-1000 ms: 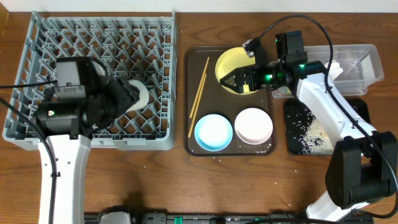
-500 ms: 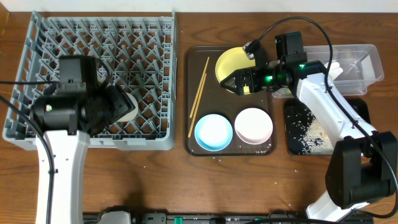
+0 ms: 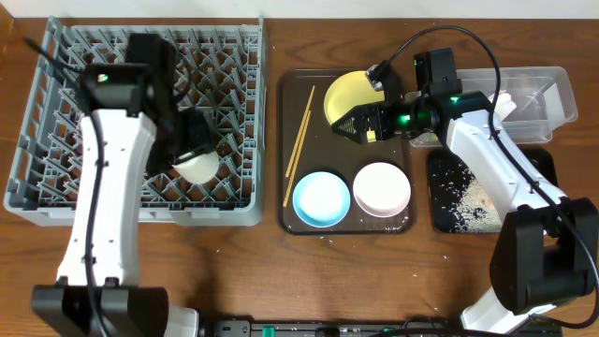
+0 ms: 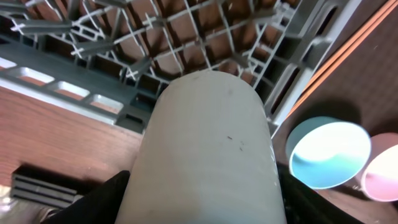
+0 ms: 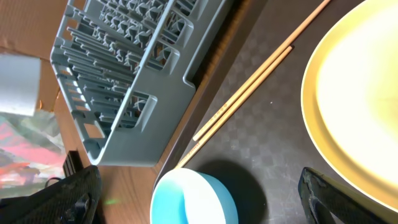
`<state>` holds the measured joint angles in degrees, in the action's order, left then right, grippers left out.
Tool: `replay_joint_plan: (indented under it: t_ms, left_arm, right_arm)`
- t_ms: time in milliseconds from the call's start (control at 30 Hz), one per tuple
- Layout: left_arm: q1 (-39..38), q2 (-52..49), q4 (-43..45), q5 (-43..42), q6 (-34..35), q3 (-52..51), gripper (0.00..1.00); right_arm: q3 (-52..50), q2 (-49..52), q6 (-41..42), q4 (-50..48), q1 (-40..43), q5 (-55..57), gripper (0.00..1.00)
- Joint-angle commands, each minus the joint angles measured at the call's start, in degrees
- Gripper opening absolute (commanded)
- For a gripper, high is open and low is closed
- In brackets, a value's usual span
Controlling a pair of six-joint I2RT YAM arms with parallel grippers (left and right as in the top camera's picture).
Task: Sort waste into correct bins and load items into the dishwasher
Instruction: 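Lower the white cup into the rack with the left gripper and release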
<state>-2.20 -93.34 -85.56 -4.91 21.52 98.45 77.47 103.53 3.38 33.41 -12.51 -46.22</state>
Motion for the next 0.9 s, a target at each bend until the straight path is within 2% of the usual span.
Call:
replay_joint_plan:
  t_ms: [0,233,867]
  left_arm:
    - [-0.31,0.09,-1.42,1.60,-1.09,1.20,0.46]
    - [-0.31,0.09,-2.43,1.99,-0.92,0.42,0.50]
    - [-5.05,-4.61,1.92,1.97,0.17,-2.93,0.50]
  right_arm:
    - [0.42,-1.09,-0.94,0.46,-0.31,-0.11,0.99]
    - [0.42,-1.09,-0.92,0.70,-0.31,-0.11,0.99]
    - [0.42,-1.09,-0.92,1.55,-0.31,-0.11,0.99]
